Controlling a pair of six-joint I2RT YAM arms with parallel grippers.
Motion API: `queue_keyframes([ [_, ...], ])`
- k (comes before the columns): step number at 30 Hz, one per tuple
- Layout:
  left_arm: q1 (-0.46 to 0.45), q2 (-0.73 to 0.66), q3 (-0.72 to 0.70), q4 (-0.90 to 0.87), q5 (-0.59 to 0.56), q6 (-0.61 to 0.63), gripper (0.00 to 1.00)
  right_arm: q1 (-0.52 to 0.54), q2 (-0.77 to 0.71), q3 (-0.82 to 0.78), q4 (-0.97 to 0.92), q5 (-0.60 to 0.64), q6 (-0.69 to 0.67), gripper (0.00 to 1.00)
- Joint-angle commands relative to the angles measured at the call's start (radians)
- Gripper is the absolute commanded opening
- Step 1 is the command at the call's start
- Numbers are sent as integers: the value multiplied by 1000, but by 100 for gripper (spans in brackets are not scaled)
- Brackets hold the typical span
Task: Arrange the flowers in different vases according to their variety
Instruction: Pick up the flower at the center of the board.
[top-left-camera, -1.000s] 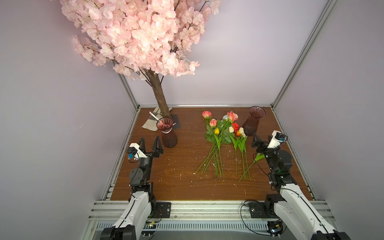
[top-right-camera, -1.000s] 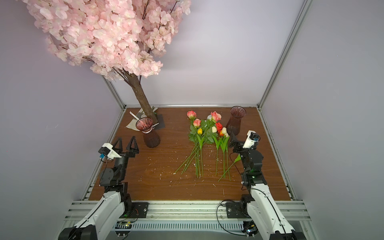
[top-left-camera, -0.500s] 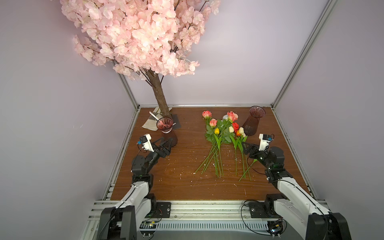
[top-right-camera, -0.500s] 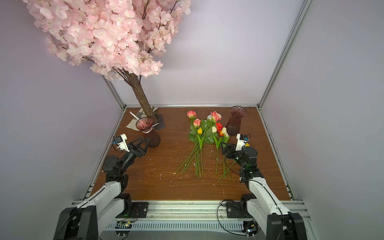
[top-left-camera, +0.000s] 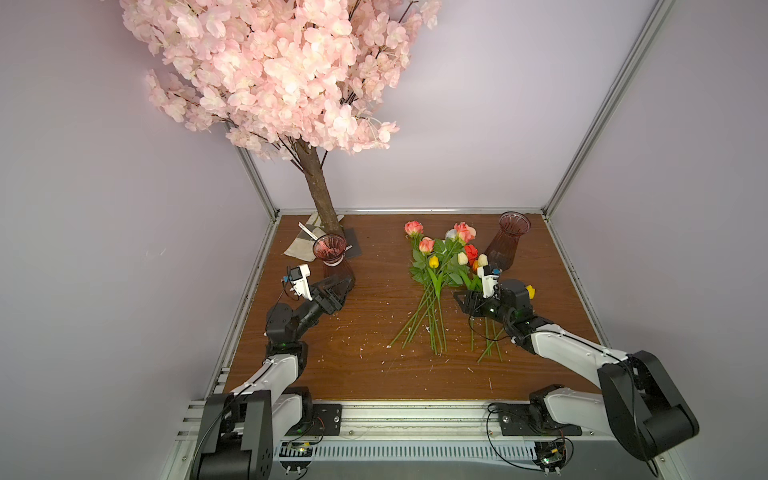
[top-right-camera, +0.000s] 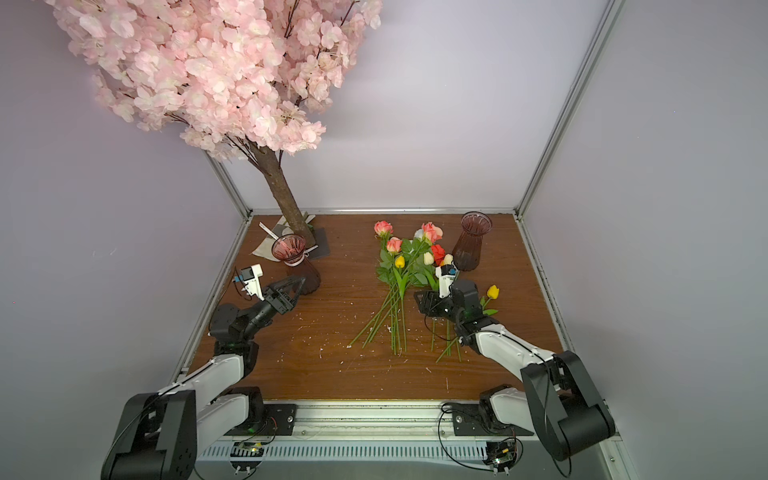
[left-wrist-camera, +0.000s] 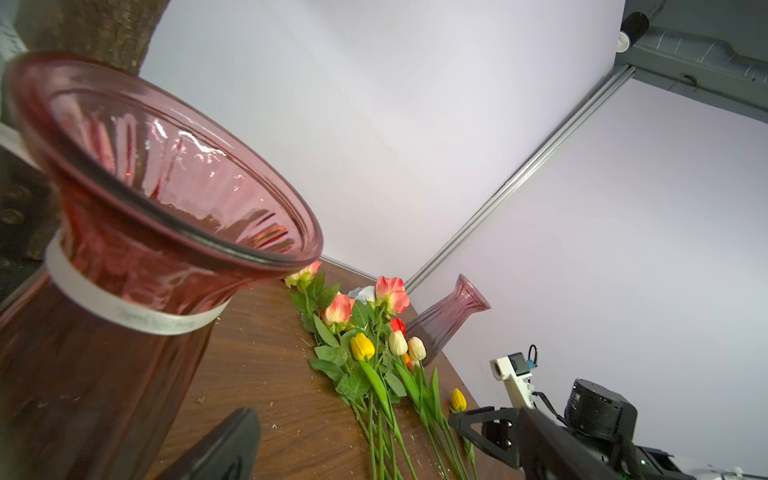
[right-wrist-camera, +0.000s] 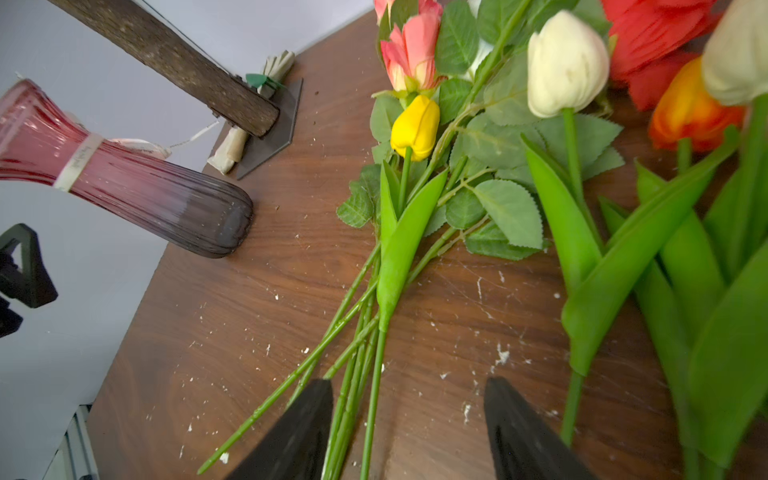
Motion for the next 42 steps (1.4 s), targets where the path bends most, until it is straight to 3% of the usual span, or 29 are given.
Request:
queue_keyframes([
  [1,-9,-49,-58,29,-107,-34,100,35,59,64,-84,31,-63,62],
  [5,-9,-49,-86,-25,-172,-95,100,76,140,118,-125,38,-80,58],
  [8,-9,23,-54,-21,-99,-99,100,117,197,161,-153,75,-91,54],
  [14,-26,21,-80,3,-131,-75,99,179,311,273,-258,149,-114,39],
  [22,-191,-69,-75,-29,-253,63,100,221,428,379,-347,208,-126,32],
  [24,-243,-61,-55,-69,-291,104,100,229,445,393,-359,217,-122,23],
  [32,-426,1,9,-130,-415,249,100,233,351,368,-372,242,-105,1],
  [42,-493,44,99,-288,-490,324,100,221,53,337,-346,343,-121,0],
])
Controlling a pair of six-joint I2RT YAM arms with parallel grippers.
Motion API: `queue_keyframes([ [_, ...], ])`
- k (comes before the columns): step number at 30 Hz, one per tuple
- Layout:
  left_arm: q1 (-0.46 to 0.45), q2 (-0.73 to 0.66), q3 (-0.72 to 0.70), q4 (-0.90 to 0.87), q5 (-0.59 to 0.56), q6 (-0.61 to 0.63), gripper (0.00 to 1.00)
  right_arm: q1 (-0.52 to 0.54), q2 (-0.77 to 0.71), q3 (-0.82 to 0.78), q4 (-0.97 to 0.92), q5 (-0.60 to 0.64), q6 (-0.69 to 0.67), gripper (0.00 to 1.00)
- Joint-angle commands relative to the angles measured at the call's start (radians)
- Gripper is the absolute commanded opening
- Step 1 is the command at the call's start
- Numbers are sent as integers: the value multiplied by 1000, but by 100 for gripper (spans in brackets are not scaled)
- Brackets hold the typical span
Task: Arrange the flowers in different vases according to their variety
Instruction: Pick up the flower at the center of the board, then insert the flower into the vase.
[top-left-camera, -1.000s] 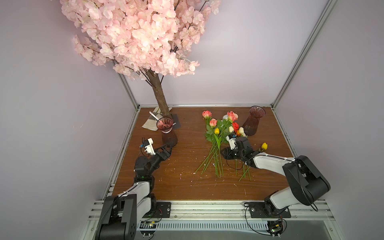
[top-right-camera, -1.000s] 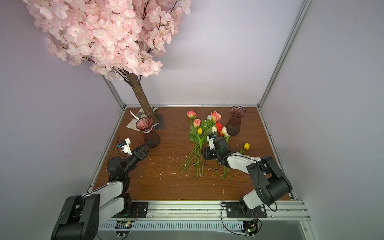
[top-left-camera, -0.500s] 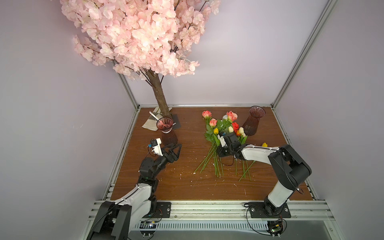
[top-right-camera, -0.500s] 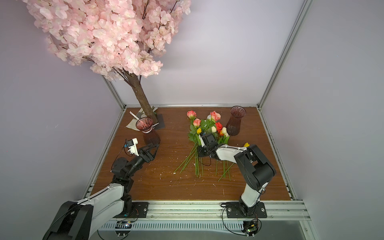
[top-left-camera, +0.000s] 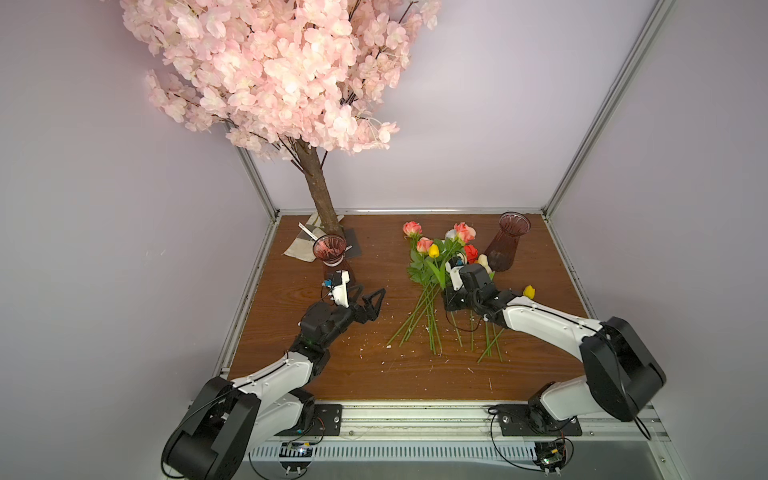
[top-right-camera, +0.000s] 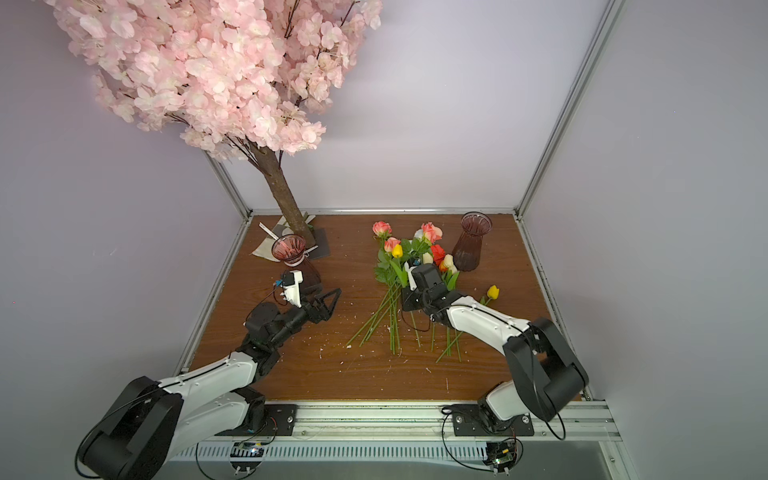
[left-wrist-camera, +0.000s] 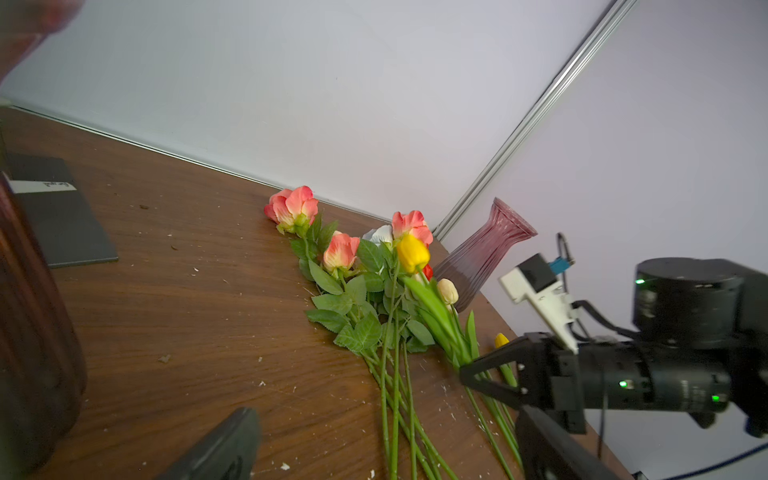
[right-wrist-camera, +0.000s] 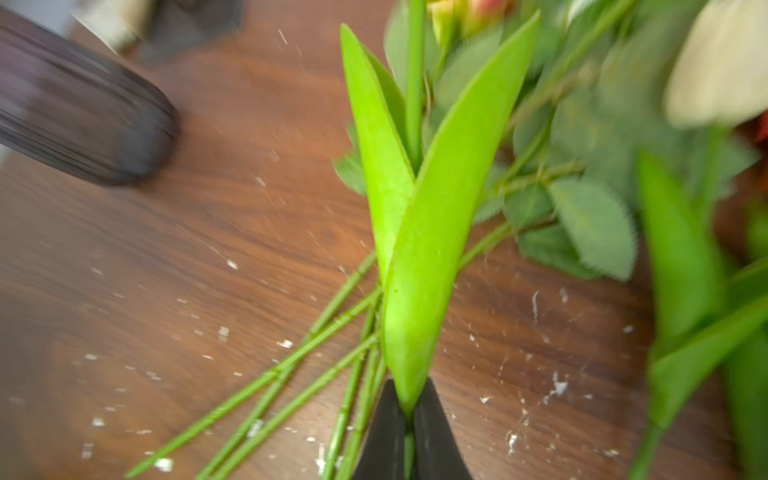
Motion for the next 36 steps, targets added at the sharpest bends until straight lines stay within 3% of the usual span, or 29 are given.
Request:
queue_keyframes([
  [1,-17,-9,37,-78,-42,55,100,-9,-102,3,46,97,-18,0],
  [10,-25,-17,51,-129,-59,81,99,-119,-274,45,273,326,-92,0],
  [16,-25,12,65,-121,-16,80,100,-247,-297,102,424,349,-61,0],
  [23,-27,13,69,-127,-26,93,100,-333,-272,158,648,440,-99,0],
  [30,-30,13,69,-124,-15,111,99,-363,-160,219,876,580,-299,0],
  [36,-37,17,68,-117,-20,125,100,-376,-16,280,1003,573,-470,0],
])
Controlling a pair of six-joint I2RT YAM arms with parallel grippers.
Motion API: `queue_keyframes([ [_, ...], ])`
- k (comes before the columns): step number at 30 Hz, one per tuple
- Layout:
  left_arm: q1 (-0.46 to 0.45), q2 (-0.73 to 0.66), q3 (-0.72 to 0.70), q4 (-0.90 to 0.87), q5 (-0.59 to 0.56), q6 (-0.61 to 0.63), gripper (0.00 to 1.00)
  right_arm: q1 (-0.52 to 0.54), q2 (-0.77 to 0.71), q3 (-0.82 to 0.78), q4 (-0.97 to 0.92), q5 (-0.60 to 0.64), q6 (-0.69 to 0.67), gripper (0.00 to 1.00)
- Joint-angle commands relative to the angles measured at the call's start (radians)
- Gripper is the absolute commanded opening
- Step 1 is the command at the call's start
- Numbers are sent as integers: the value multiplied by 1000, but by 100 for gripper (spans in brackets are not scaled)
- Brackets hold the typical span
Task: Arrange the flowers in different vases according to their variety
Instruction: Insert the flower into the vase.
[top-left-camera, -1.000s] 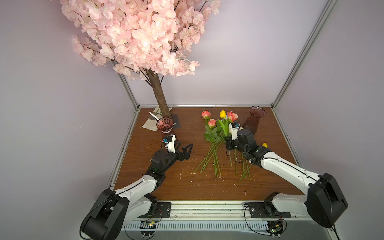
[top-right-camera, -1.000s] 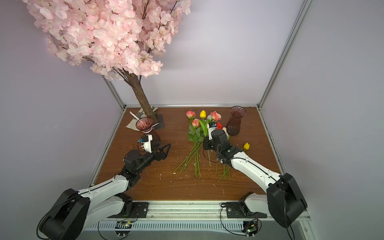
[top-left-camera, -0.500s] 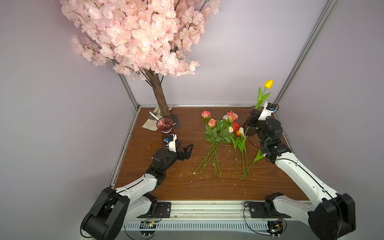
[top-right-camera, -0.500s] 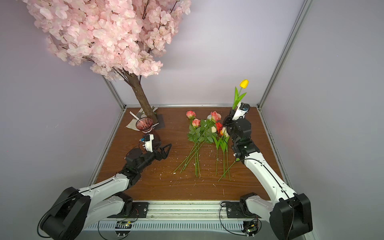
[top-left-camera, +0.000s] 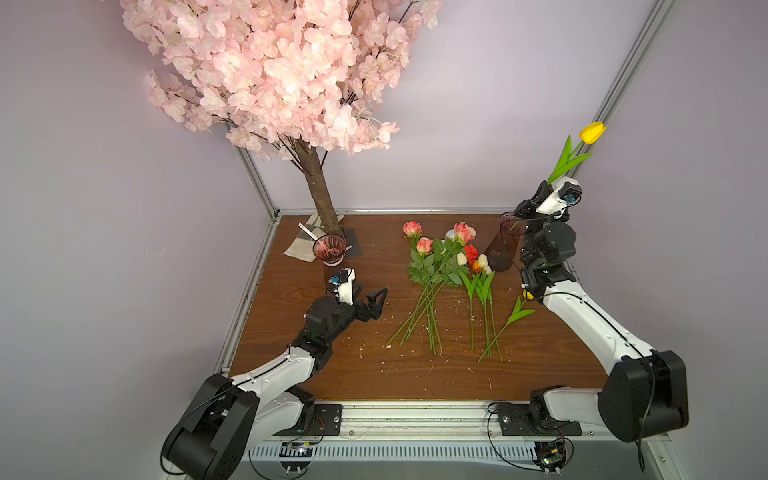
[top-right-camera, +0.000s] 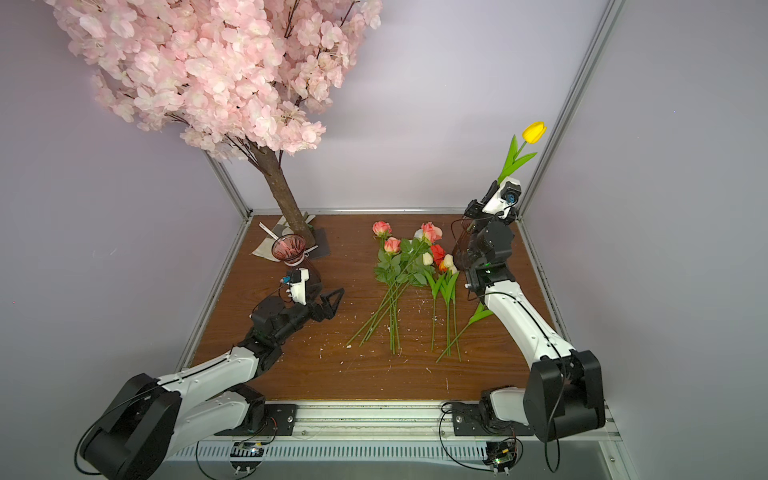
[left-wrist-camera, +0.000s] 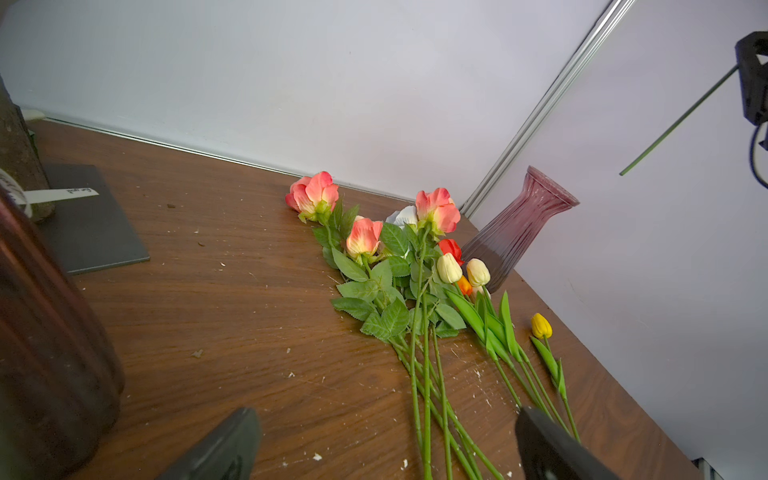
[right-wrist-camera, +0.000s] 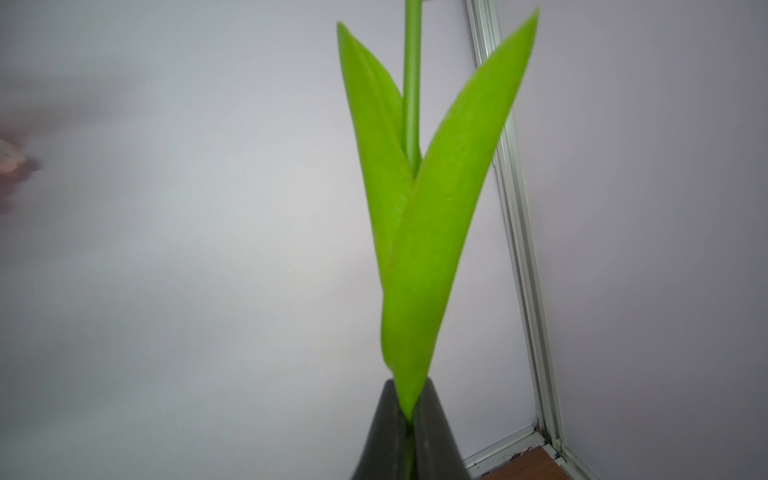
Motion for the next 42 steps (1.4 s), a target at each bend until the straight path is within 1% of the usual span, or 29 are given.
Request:
queue_keyframes([
  [1,-15,5,21,-4,8,26,99,-6,62,66,146,19,-159,0],
  [7,-23,16,25,-1,4,36,99,-8,209,125,191,2,-279,0],
  [11,-29,28,28,0,0,40,100,-17,293,131,218,-4,-310,0],
  [14,-34,35,31,0,-4,45,100,-23,335,124,210,-11,-304,0],
  [18,-40,42,36,-1,-7,50,100,-27,333,60,207,-32,-260,0],
  [20,-41,48,38,-2,-7,53,99,-30,311,26,191,-42,-229,1],
  [22,-44,50,40,-2,-8,53,100,-31,286,-3,193,-56,-207,0],
  [24,-45,54,41,-1,-7,53,99,-32,276,-5,174,-53,-202,0],
  [26,-48,56,44,-2,-7,54,99,-36,264,-4,144,-70,-192,5],
  [27,-50,59,44,-2,-9,56,100,-37,254,-6,132,-80,-182,10],
  [29,-51,59,46,-2,-11,57,99,-37,228,-9,96,-109,-166,36],
  [30,-50,59,46,-4,-11,57,100,-37,212,-7,69,-120,-156,42],
  [31,-52,59,47,-5,-14,59,99,-37,189,-7,40,-130,-139,46],
  [32,-53,60,49,-9,-13,60,99,-37,164,-9,12,-136,-119,53],
  [36,-54,60,51,-14,-16,60,99,-37,46,-10,-157,-190,-35,73],
  [39,-54,57,57,-25,-18,63,100,-37,-55,-9,-328,-238,44,89],
  [40,-54,57,59,-32,-19,66,100,-38,-89,-12,-384,-255,73,97],
  [41,-55,57,63,-36,-17,68,100,-38,-121,-16,-441,-275,97,99],
  [42,-55,57,64,-41,-18,67,100,-37,-150,-21,-491,-294,119,99],
])
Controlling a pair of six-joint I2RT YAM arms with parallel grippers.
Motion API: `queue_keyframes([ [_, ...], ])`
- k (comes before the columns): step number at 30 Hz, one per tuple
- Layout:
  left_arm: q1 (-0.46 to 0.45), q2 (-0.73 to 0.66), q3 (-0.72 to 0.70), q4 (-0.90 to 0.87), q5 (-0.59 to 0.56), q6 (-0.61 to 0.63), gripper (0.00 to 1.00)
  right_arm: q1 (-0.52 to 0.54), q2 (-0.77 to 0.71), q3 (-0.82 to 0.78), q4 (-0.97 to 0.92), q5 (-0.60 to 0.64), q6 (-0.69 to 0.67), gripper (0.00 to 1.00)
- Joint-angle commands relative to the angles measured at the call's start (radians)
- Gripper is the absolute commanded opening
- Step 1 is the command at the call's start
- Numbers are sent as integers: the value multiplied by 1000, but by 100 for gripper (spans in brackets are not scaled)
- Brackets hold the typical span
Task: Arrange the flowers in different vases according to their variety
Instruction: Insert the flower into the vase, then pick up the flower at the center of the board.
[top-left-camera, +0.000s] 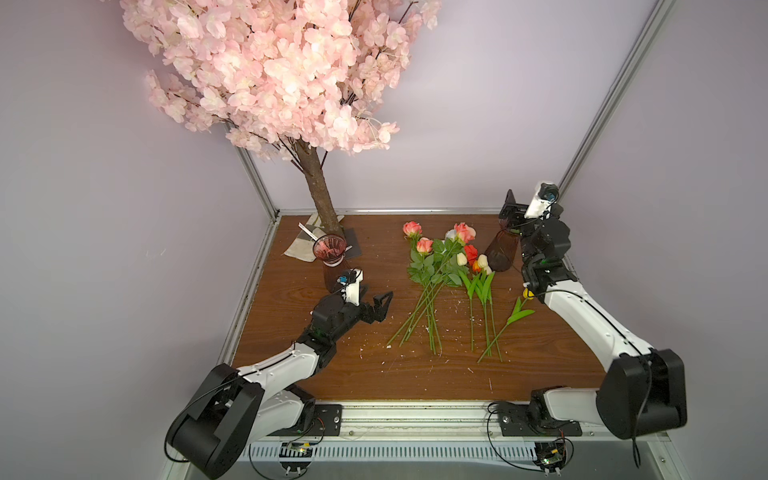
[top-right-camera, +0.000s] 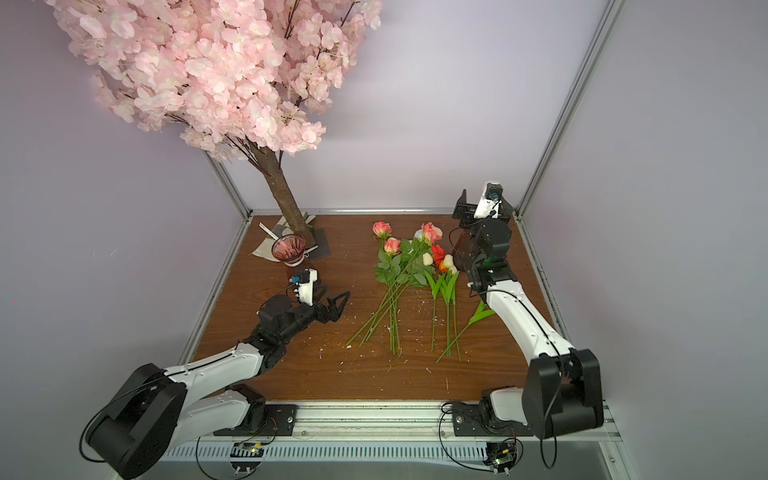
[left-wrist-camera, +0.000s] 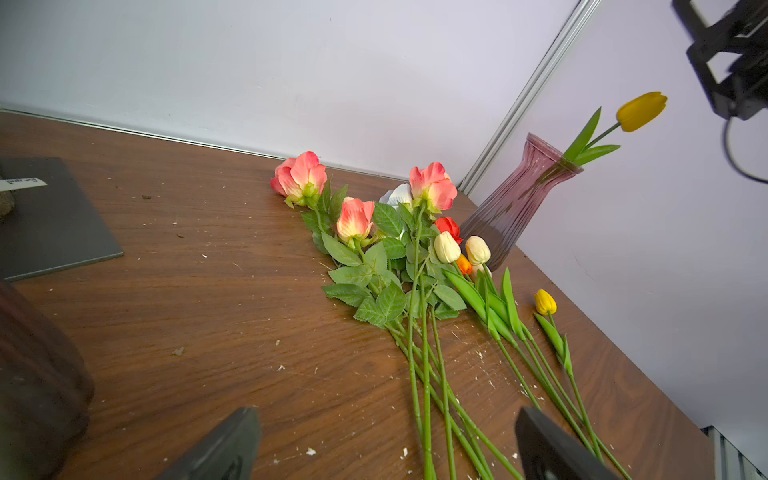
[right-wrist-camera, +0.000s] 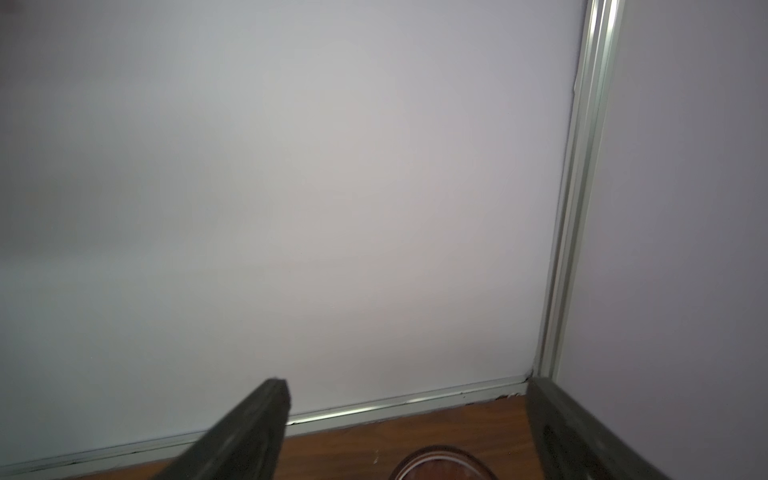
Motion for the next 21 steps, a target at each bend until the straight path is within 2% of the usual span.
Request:
queue_keyframes([
  [1,-14,-1,32,-29,-10,20,99,-4,-110,-12,-234,-99,132,99],
  [5,-13,-4,43,-53,-18,14,100,-4,-233,-81,-389,-199,216,99],
  [11,-13,18,41,-24,20,2,99,-2,-377,-257,-449,-437,302,99],
  [16,-15,81,71,-29,48,-17,99,4,-372,-422,-369,-611,394,99],
  [19,-28,137,138,-99,66,10,99,16,-345,-520,-312,-649,407,100],
  [21,-58,167,200,-180,33,45,100,17,-329,-568,-295,-638,405,100],
])
